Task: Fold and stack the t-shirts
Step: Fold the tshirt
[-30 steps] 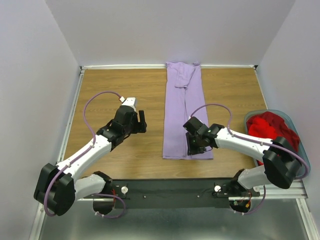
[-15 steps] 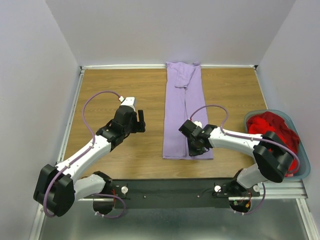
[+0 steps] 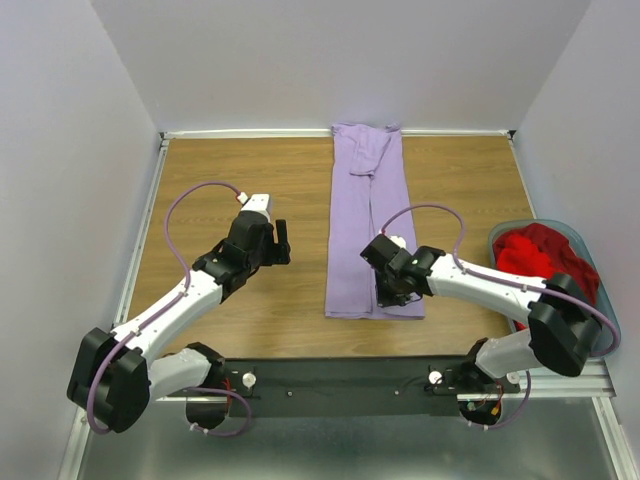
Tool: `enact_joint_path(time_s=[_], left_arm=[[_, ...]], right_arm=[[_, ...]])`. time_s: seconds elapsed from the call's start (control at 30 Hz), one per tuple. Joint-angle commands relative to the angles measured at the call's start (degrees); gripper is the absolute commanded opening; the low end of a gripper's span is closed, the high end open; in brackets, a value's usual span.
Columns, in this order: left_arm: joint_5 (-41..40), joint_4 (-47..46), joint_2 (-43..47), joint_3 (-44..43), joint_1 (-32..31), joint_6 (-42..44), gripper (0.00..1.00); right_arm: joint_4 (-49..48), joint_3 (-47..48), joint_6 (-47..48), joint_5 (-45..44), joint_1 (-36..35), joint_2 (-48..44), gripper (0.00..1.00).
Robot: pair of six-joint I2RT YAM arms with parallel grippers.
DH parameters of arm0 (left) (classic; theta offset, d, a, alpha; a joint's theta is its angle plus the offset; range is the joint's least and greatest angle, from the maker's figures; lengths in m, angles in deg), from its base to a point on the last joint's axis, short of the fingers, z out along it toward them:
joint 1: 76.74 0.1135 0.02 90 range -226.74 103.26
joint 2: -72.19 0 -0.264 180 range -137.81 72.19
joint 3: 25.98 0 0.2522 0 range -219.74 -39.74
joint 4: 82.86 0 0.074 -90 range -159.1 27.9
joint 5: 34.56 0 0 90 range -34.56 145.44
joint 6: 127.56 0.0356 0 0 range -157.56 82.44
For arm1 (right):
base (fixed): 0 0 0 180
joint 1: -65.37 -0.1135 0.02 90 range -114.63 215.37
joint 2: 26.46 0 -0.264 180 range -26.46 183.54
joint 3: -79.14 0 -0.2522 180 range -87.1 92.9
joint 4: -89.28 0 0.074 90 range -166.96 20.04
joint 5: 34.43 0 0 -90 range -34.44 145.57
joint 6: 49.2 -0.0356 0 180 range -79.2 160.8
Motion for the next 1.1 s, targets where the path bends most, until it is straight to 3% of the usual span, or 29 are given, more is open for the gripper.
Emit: enact_joint_path(time_s=[0.0,0.33,0.53,0.6,0.7,0.8,0.93,1.07], left_arm=[[-0.8,-0.3,-0.6,-0.7,-0.1,0.8,0.81],[0.3,-0.3,-1.1,-0.3,-0.1,0.8,0.81],[1.3,-0.3,-1.9,-0.3,-0.1,0.9,0.81],[2.7,-0.4,-2.1,-0.3,-0.2,0.6,0.81],[4.3,-0.8,-2.2,0.0,-1.3,-0.4,0.81],[6.2,-0.4,-2.4,0.8,-3.9,-3.0,0.81],[8.1,1.2,-3.7,1.3,-7.8,-6.5,0.81],[8.2,2.7,-6.5,0.7,-12.2,-9.6,0.81]], right_arm=[[1.5,2.1,-0.4,2.5,-0.6,-3.2,0.0],[-4.5,-3.8,-0.7,8.9,-0.5,0.4,0.0],[-5.5,-6.6,-1.2,7.7,-0.5,1.0,0.02],[-6.0,-6.2,-1.2,8.1,-0.5,0.5,0.09],[-5.8,-4.5,-1.0,8.2,-0.5,-2.7,0.31],[-3.9,-3.2,-2.0,4.6,-0.3,-7.7,0.45],[3.5,-4.3,-3.5,-2.5,2.2,-11.4,0.53],[6.7,-8.6,-4.8,-2.7,6.5,-13.3,0.6]])
